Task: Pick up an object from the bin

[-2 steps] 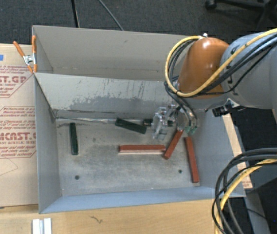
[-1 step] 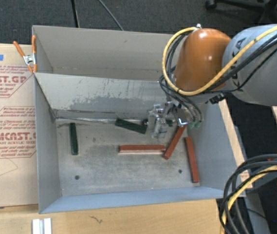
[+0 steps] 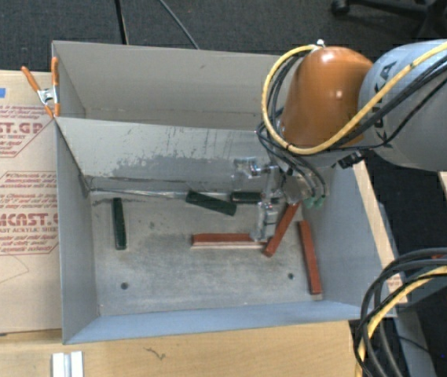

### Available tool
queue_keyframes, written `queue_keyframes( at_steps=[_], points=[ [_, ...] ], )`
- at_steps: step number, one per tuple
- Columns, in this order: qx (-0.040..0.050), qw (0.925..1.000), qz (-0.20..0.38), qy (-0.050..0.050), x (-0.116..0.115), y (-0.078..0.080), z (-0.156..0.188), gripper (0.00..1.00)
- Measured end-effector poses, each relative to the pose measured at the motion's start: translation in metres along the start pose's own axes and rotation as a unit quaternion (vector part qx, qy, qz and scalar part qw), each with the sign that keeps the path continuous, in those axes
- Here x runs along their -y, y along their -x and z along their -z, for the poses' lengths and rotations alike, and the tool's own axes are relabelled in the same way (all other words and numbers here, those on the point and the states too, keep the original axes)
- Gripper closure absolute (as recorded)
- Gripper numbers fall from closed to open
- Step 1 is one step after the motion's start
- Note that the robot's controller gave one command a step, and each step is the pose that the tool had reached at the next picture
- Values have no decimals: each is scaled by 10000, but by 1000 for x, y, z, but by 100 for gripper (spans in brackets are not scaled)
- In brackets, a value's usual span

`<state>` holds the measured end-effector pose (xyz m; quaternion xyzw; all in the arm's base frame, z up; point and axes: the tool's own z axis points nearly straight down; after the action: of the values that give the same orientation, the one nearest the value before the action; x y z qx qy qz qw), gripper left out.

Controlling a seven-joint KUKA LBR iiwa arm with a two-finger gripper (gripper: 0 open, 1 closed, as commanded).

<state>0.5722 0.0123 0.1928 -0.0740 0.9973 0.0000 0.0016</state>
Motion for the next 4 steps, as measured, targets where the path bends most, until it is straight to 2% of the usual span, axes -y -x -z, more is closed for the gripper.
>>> queue_keyframes(
  at_steps=[1, 2, 3, 4],
  points=[
    [4, 10000, 72, 0, 30, -10, -125, 0],
    [37, 10000, 84, -8, 30, -8, -120, 100],
    [10, 9992, 412, -2, 26, -16, -77, 100],
    [-6, 9992, 410, 2, 26, -17, -79, 0]
  ],
)
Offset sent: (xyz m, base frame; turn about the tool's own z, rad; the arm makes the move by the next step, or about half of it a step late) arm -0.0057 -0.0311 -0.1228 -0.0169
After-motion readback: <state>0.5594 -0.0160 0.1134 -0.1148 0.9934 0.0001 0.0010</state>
